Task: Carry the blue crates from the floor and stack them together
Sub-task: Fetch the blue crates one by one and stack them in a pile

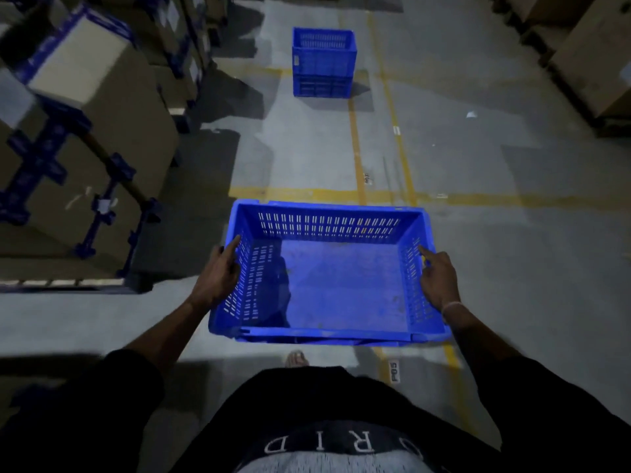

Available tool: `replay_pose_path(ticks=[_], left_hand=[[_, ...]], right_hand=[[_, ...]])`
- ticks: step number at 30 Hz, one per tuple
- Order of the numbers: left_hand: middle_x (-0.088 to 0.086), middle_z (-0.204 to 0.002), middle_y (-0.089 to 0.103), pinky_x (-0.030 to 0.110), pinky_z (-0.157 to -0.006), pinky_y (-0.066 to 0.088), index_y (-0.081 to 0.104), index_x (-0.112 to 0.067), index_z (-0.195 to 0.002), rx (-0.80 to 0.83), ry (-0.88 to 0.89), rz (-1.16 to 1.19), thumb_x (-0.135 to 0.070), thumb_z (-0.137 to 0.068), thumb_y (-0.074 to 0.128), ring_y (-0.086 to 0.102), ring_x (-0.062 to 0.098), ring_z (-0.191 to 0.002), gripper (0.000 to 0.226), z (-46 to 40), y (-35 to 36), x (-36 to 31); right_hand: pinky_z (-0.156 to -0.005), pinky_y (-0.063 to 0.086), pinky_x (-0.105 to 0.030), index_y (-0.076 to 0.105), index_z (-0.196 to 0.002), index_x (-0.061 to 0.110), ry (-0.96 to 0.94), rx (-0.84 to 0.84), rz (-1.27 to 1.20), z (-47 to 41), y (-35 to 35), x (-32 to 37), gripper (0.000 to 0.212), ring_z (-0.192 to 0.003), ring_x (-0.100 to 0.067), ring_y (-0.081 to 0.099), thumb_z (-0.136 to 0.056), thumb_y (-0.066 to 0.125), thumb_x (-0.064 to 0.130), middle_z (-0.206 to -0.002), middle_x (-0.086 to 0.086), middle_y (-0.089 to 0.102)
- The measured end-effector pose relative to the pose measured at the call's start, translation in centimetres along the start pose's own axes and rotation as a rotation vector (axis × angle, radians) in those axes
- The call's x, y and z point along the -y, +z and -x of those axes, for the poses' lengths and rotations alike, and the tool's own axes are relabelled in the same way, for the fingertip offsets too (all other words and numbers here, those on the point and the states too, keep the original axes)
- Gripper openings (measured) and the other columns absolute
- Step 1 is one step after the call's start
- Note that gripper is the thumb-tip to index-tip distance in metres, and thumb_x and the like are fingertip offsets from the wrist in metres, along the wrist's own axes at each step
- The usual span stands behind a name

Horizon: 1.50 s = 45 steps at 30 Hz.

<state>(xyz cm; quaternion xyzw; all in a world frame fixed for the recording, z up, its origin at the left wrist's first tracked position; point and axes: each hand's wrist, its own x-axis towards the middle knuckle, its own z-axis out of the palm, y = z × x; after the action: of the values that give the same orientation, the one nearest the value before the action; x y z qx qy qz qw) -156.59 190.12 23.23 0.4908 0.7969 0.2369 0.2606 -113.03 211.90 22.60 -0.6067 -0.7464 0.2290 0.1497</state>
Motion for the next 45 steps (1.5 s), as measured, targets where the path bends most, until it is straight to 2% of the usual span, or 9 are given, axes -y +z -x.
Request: replay_pose_path(ticks=[5,12,14,19,23,29,36,40,45], left_hand=[[0.012,-0.137,0.04,0.046,-0.09,0.055,0.016,-0.035,-0.16,0.012,0.038,-0.005,-0.026,-0.103,0.053,0.058,0.018,-0.099,0.069,-10.6,-3.3,-1.1],[0.013,-0.141,0.039,0.041,-0.101,0.045,0.022,-0.026,-0.161,-0.021,0.031,0.0,-0.021,-0.103,0.053,0.056,0.021,-0.112,0.066,-27.1,-4.6,-2.3],[0.015,-0.134,0.043,0.047,-0.102,0.047,0.023,-0.028,-0.16,-0.031,0.029,-0.005,-0.019,-0.102,0.052,0.059,0.027,-0.108,0.066,-32.5,-4.7,-2.6],[0.012,-0.126,0.045,0.053,-0.098,0.049,0.019,-0.028,-0.161,-0.044,0.037,-0.025,-0.045,-0.092,0.041,0.059,0.029,-0.107,0.074,-44.7,-6.4,-5.0],[0.011,-0.126,0.046,0.054,-0.098,0.05,0.02,-0.027,-0.161,-0.071,0.044,-0.046,-0.033,-0.1,0.047,0.06,0.029,-0.108,0.066,-53.8,-8.2,-7.4],[0.012,-0.13,0.046,0.051,-0.093,0.053,0.018,-0.029,-0.161,-0.092,0.039,-0.038,-0.027,-0.102,0.053,0.061,0.026,-0.104,0.069,-65.1,-9.9,-9.5],[0.01,-0.129,0.044,0.048,-0.09,0.056,0.019,-0.031,-0.16,-0.056,0.01,0.005,-0.028,-0.102,0.055,0.063,0.024,-0.101,0.069,-82.5,-11.2,-9.9],[0.012,-0.121,0.047,0.048,-0.092,0.054,0.023,-0.027,-0.16,-0.087,0.042,-0.005,-0.019,-0.099,0.056,0.058,0.02,-0.094,0.069,-93.5,-12.1,-8.6],[0.013,-0.119,0.046,0.05,-0.094,0.052,0.025,-0.021,-0.161,-0.054,0.043,-0.032,-0.019,-0.097,0.052,0.057,0.023,-0.091,0.069,-105.4,-15.7,-9.2]], right_hand=[[-0.094,0.043,-0.04,0.052,-0.141,0.01,0.037,-0.008,-0.012,-9.4,1.0,3.2,0.05,-0.1,-0.043,0.056,-0.093,0.047,-0.004,-0.113,-0.024,0.049],[-0.093,0.043,-0.037,0.053,-0.14,0.011,0.02,-0.016,0.002,-26.6,2.7,5.4,0.048,-0.1,-0.043,0.057,-0.093,0.05,0.0,-0.113,-0.025,0.051],[-0.092,0.044,-0.039,0.053,-0.14,0.011,0.01,-0.018,-0.007,-32.0,3.2,5.6,0.049,-0.098,-0.043,0.058,-0.092,0.05,-0.002,-0.112,-0.025,0.051],[-0.091,0.044,-0.037,0.053,-0.14,0.013,0.033,-0.003,-0.027,-45.2,2.9,7.8,0.051,-0.101,-0.042,0.057,-0.092,0.048,-0.003,-0.116,-0.023,0.049],[-0.093,0.044,-0.037,0.051,-0.142,0.013,0.002,0.006,-0.017,-54.9,1.5,10.1,0.051,-0.102,-0.041,0.057,-0.094,0.047,-0.002,-0.115,-0.022,0.049],[-0.092,0.042,-0.033,0.049,-0.143,0.014,-0.036,0.005,-0.009,-67.1,0.4,13.3,0.049,-0.104,-0.037,0.057,-0.095,0.049,0.002,-0.116,-0.021,0.049],[-0.093,0.042,-0.036,0.051,-0.142,0.011,-0.046,0.0,0.009,-84.0,3.5,15.1,0.05,-0.101,-0.04,0.057,-0.094,0.048,-0.001,-0.114,-0.023,0.05],[-0.085,0.04,-0.036,0.053,-0.139,0.007,-0.034,0.001,0.021,-93.7,5.6,17.2,0.052,-0.095,-0.043,0.056,-0.089,0.048,-0.007,-0.107,-0.028,0.051],[-0.082,0.042,-0.039,0.055,-0.137,0.004,-0.068,-0.007,0.021,-105.0,6.3,20.4,0.053,-0.091,-0.045,0.055,-0.085,0.045,0.007,-0.101,-0.028,0.053]])
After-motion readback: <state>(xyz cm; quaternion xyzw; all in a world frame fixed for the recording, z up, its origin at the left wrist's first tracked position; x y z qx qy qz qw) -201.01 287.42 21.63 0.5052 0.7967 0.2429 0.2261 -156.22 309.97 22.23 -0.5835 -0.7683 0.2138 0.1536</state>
